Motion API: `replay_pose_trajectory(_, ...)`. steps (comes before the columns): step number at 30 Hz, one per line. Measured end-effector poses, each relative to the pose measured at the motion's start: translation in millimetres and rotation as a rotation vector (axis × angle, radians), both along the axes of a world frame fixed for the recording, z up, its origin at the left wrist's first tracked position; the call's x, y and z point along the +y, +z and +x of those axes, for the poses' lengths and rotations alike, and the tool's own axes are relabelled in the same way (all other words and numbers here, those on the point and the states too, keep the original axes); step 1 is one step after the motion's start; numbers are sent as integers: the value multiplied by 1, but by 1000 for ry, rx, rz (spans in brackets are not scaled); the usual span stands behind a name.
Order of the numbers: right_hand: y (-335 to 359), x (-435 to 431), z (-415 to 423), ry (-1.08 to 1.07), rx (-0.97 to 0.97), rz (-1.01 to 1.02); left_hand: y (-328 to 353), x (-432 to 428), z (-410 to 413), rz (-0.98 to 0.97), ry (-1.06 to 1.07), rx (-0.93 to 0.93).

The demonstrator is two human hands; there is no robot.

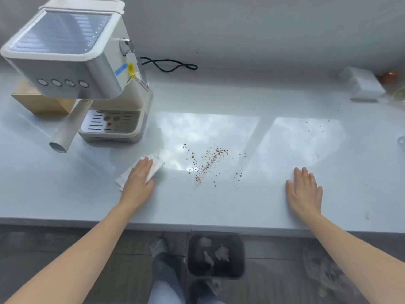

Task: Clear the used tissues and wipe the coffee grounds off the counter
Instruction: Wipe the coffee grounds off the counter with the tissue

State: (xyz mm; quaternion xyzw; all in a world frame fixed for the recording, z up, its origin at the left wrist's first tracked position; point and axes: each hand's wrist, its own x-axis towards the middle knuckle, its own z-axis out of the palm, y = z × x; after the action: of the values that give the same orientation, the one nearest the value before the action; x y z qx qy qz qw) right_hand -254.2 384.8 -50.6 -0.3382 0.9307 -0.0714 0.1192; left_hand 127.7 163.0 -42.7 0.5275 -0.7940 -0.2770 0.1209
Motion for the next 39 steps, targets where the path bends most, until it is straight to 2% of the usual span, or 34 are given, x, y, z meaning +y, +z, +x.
replay_pose_trajectory(3, -16, 2, -2, 2, 95, 10, -25, 5, -20, -23, -35, -169)
replay_pose_trajectory(6, -24, 4, -4, -6, 108, -22, -28, 13, -47, -56, 76, -186)
replay_pose_trajectory(19, -26, 2, -4, -9, 116, -7, -14, 124, -203, 151, 187, -3)
replay_pose_trajectory(22, -25, 2, -4, -7, 121, -8, -10, 136, -220, 223, 268, 126)
replay_pose_trajectory(25, -26, 3, -3, -9, 120, -19, -1, 140, -223, 261, 440, 359)
replay_pose_trajectory(30, -25, 3, -6, -7, 123, -20, 8, 137, -199, 163, 661, 459)
replay_pose_trajectory(36, -24, 5, -5, -16, 120, -45, 8, 107, -145, 94, 857, 389)
replay_pose_trajectory(39, -23, 5, -4, -20, 116, -48, 6, 90, -129, 93, 784, 249)
